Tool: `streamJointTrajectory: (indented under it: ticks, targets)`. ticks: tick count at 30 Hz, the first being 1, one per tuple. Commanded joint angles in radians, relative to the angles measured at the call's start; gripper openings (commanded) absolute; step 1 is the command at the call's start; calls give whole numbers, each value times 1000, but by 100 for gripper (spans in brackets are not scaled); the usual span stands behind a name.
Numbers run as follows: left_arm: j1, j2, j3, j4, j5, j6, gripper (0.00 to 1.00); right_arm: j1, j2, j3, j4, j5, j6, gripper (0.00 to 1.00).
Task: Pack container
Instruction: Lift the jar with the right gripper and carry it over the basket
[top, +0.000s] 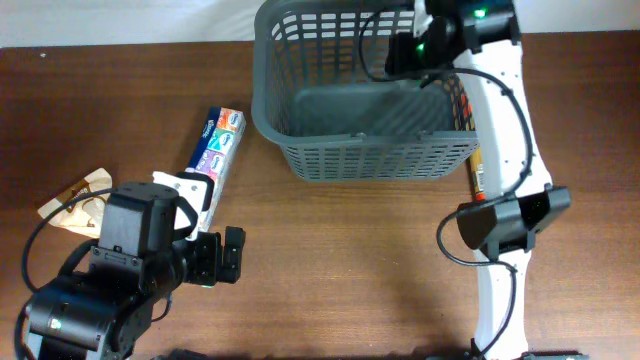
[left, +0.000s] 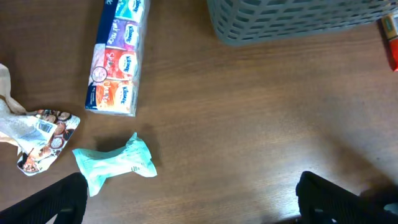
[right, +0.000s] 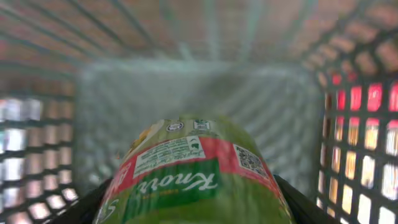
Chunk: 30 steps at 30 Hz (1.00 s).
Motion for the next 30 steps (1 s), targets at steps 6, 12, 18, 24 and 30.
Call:
streamJointTrajectory:
  ticks: [6,12,18,24,30]
  targets:
    - [-5,3,15,0,-20,6,100,-8,-8,-227,58,75,-10,4]
    - [-5,3,15,-1,-23,6,100,-8,-8,-460,181,74,-10,4]
    - [-5,3,15,-19,-23,6,100,-8,-8,-613,288,71,-10,8]
    - [-5,3,15,-19,-23,6,100,-8,-8,-650,318,71,-11,25]
    - [-5,3,15,-19,-23,6,100,-8,-10,-596,307,71,-18,76]
